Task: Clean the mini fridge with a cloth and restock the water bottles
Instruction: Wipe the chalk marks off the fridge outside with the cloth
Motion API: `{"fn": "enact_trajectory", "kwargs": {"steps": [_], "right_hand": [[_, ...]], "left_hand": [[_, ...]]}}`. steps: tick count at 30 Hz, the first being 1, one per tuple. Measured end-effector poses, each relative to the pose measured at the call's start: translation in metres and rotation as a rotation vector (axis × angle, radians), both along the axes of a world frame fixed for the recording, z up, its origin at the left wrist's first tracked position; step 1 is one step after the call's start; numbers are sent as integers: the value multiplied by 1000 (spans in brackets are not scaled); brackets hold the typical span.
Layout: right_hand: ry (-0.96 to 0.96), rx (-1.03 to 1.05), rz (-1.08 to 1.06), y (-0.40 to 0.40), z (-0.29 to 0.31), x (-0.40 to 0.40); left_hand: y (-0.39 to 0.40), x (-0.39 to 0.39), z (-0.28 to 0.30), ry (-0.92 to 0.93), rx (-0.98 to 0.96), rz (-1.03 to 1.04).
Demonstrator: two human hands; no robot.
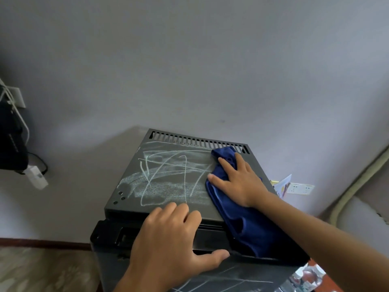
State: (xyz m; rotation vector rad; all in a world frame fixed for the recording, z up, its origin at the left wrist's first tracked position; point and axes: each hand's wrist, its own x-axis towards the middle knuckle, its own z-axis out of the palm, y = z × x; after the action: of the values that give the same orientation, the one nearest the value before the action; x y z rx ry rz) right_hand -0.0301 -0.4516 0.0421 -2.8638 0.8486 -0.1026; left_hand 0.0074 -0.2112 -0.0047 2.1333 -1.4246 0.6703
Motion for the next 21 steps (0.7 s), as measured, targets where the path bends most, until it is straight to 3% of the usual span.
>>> {"fn": "enact_trajectory", "kwargs": {"steps": [11,21], "right_hand": [[3,0,-97,-69,4,114],[-43,-12,-69,-21,-1,58]], "left_hand": [[-2,2,-1,11,-3,36],[2,2,3,-6,6,40]]}}
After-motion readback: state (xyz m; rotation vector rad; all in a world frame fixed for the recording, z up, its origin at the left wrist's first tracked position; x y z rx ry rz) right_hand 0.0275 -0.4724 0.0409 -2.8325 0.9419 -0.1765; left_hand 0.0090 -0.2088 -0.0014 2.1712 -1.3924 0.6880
